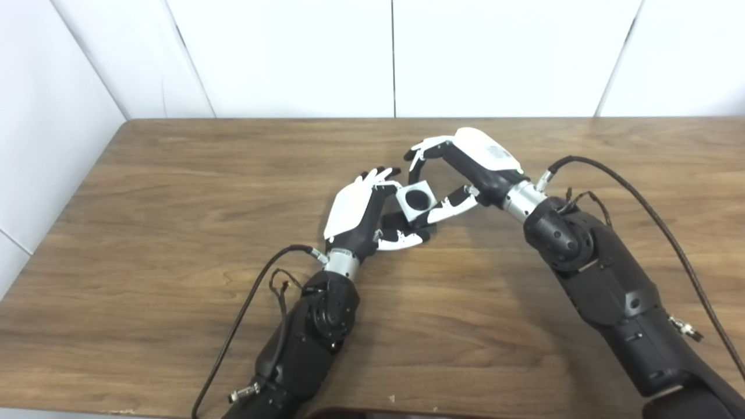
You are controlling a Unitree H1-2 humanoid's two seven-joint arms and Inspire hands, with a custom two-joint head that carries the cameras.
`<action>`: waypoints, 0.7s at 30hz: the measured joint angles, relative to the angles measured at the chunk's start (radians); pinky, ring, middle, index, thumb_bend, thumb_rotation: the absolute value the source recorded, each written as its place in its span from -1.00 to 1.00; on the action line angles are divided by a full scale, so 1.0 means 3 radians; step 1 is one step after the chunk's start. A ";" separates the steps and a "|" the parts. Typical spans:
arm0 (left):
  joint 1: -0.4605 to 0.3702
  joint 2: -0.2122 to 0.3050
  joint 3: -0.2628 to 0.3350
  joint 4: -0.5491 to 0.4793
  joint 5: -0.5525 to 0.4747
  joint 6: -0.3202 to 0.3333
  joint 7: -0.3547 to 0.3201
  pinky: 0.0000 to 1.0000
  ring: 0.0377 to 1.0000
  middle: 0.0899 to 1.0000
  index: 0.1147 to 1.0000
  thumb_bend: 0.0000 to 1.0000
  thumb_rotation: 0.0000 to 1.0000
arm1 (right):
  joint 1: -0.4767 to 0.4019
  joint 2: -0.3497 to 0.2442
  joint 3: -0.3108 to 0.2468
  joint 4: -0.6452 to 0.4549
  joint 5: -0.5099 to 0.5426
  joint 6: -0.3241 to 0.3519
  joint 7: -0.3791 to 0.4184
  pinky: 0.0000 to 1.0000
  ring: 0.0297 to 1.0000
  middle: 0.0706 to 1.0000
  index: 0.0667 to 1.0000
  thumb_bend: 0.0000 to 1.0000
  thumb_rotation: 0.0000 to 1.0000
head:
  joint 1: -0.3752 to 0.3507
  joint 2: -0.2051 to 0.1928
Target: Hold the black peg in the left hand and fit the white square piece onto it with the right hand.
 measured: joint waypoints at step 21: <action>0.0048 -0.0025 0.0000 -0.0073 0.0016 0.0080 0.0009 0.96 0.94 0.82 -0.15 0.05 -0.86 | -0.0049 -0.0045 0.0189 0.0038 -0.0006 0.0270 0.0209 0.75 0.68 0.56 -0.08 0.02 -0.69 | 0.0000 0.0072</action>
